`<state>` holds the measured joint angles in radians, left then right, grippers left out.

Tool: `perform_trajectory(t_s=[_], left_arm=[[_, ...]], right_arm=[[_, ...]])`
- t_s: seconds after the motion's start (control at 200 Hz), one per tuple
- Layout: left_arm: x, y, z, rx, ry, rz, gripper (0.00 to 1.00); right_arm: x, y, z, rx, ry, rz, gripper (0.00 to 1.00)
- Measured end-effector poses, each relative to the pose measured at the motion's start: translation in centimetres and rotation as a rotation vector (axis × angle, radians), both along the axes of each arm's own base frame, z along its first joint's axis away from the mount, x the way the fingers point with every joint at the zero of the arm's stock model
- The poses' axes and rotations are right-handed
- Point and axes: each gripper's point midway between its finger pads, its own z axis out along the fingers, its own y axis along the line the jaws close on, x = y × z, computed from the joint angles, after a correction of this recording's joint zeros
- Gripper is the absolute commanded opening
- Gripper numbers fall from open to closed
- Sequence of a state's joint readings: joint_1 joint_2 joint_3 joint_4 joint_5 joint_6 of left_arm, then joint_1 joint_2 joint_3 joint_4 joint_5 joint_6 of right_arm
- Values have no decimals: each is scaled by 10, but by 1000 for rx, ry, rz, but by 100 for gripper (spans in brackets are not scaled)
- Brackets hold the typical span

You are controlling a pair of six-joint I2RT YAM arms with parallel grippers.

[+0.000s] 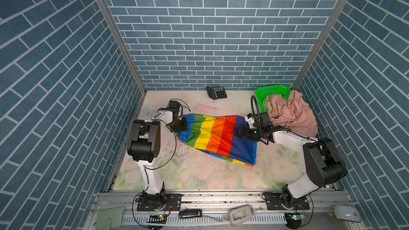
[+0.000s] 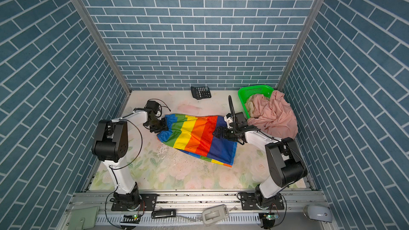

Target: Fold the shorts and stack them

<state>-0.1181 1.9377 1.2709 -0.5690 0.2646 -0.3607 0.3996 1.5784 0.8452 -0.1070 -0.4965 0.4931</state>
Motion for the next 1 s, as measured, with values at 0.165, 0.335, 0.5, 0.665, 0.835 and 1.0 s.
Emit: perform_trajectory(t_s=[0.165, 0.335, 0.5, 0.665, 0.835, 1.0], left_arm=[[2, -9, 4, 25, -9, -33, 4], [1, -14, 6, 10, -7, -23, 0], [3, -14, 34, -6, -55, 9, 0], [10, -17, 80, -36, -164, 33, 0], [9, -16, 93, -36, -193, 41, 0], [6, -11, 92, -14, -181, 44, 0]], right_arm=[[2, 0, 1, 4, -7, -2, 99], [2, -1, 2, 2, -11, -5, 99], [7, 3, 13, 16, -24, -6, 99], [19, 42, 46, 73, -84, 47, 99], [8, 115, 57, 189, -92, 158, 99], [-2, 167, 29, 251, 0, 210, 99]])
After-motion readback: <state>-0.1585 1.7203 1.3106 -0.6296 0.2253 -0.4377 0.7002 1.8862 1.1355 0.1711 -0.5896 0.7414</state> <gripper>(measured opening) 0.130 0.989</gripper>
